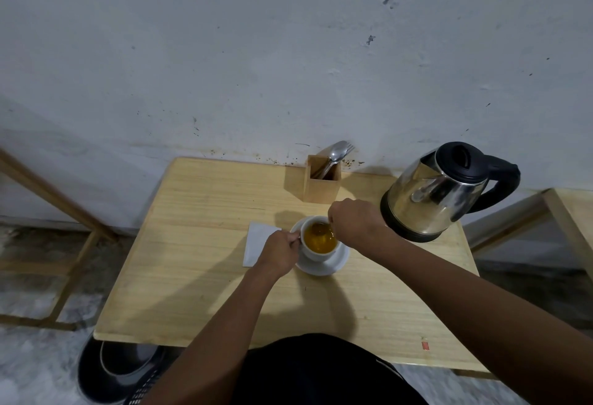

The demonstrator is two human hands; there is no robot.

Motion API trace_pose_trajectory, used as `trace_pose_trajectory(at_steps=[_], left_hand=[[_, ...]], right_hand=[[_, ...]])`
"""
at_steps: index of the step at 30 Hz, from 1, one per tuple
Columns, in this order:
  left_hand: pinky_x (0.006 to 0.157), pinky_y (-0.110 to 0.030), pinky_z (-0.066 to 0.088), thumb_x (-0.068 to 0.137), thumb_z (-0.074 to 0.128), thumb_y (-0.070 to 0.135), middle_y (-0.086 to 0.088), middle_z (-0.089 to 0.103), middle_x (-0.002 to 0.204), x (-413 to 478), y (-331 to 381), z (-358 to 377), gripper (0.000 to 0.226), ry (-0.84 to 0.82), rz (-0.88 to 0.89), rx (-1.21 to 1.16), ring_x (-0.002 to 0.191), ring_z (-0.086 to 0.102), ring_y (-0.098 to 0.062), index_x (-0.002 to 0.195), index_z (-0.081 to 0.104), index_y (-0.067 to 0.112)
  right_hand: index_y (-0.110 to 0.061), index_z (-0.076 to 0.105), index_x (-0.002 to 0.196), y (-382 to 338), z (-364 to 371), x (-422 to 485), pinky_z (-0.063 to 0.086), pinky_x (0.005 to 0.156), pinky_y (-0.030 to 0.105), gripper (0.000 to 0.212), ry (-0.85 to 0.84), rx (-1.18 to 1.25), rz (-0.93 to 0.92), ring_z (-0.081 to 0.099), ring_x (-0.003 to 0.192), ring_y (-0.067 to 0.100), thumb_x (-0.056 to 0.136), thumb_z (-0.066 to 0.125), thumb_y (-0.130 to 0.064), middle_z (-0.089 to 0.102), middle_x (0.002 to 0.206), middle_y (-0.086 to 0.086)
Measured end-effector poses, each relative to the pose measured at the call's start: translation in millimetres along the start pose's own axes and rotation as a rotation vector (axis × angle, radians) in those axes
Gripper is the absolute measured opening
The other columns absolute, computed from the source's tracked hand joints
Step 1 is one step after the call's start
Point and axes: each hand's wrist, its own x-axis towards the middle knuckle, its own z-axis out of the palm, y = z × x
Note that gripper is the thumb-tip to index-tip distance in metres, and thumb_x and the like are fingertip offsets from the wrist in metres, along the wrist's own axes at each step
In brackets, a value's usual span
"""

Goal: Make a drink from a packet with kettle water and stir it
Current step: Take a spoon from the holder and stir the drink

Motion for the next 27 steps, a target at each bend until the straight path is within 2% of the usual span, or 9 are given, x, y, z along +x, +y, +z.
trace_pose_trajectory(at_steps=[3,5,8,10,13,16,21,24,27], left_hand=[[0.083,-0.030,0.046,0.097,0.043,0.011,-0.018,0.066,0.106,0,0,0,0.033,0.004,-0.001,0.011,0.098,0.061,-0.030,0.122,0.063,0.009],[0.085,-0.034,0.048,0.096,0.042,0.011,-0.019,0.066,0.105,0,1,0,0.033,0.001,0.007,0.013,0.097,0.061,-0.031,0.121,0.064,0.010],[0.086,-0.036,0.049,0.097,0.042,0.011,-0.018,0.066,0.104,0,1,0,0.032,0.006,0.005,0.017,0.096,0.062,-0.032,0.120,0.064,0.010],[0.085,-0.034,0.048,0.097,0.042,0.010,-0.018,0.066,0.104,0,1,0,0.032,0.009,-0.004,0.018,0.096,0.062,-0.032,0.121,0.063,0.009],[0.082,-0.032,0.046,0.097,0.042,0.010,-0.019,0.067,0.103,1,1,0,0.031,0.005,-0.012,0.008,0.096,0.062,-0.033,0.118,0.065,0.007],[0.079,-0.032,0.046,0.096,0.042,0.009,-0.020,0.067,0.101,0,1,0,0.031,-0.004,-0.003,0.005,0.093,0.062,-0.032,0.115,0.067,0.008],[0.088,-0.035,0.049,0.096,0.043,0.010,-0.017,0.067,0.108,0,2,-1,0.031,-0.006,-0.012,-0.007,0.100,0.061,-0.029,0.120,0.063,0.008],[0.088,-0.034,0.048,0.096,0.043,0.011,-0.016,0.067,0.107,1,2,-1,0.031,-0.006,-0.010,0.003,0.101,0.061,-0.029,0.120,0.063,0.009],[0.087,-0.034,0.048,0.096,0.042,0.011,-0.017,0.067,0.106,2,1,-1,0.032,-0.001,-0.010,0.020,0.099,0.061,-0.030,0.119,0.065,0.008]], right_hand=[[-0.012,0.058,0.102,4,-2,-1,0.038,0.057,0.029,0.012,-0.010,-0.042,0.009,0.045,0.059,0.014,0.094,0.053,-0.021,0.044,0.069,-0.001],[-0.012,0.055,0.101,5,-4,-3,0.037,0.057,0.029,0.012,-0.045,-0.053,0.002,0.045,0.061,0.015,0.094,0.055,-0.022,0.040,0.067,-0.002],[-0.016,0.049,0.092,3,-6,-5,0.039,0.056,0.027,0.014,-0.089,-0.020,-0.028,0.048,0.062,0.014,0.092,0.058,-0.027,0.043,0.067,-0.002],[-0.015,0.053,0.090,-2,-4,-5,0.040,0.056,0.027,0.017,-0.067,0.012,-0.043,0.052,0.064,0.015,0.091,0.058,-0.032,0.049,0.068,-0.003],[-0.014,0.062,0.098,-8,-1,-3,0.042,0.057,0.029,0.018,-0.005,0.016,-0.027,0.056,0.068,0.019,0.092,0.054,-0.029,0.062,0.082,0.001],[-0.016,0.063,0.106,-6,3,-2,0.042,0.059,0.030,0.017,0.010,0.010,-0.009,0.054,0.071,0.019,0.095,0.052,-0.024,0.065,0.093,0.003],[-0.012,0.058,0.104,2,0,-5,0.039,0.060,0.030,0.013,-0.008,-0.038,0.021,0.050,0.069,0.019,0.095,0.050,-0.017,0.051,0.081,0.002],[-0.011,0.057,0.103,3,0,-7,0.039,0.060,0.029,0.013,-0.030,-0.029,0.014,0.050,0.069,0.019,0.094,0.053,-0.019,0.049,0.079,0.002],[-0.014,0.049,0.092,0,1,-9,0.039,0.058,0.028,0.014,-0.069,0.015,0.007,0.050,0.066,0.016,0.092,0.057,-0.027,0.046,0.070,-0.002]])
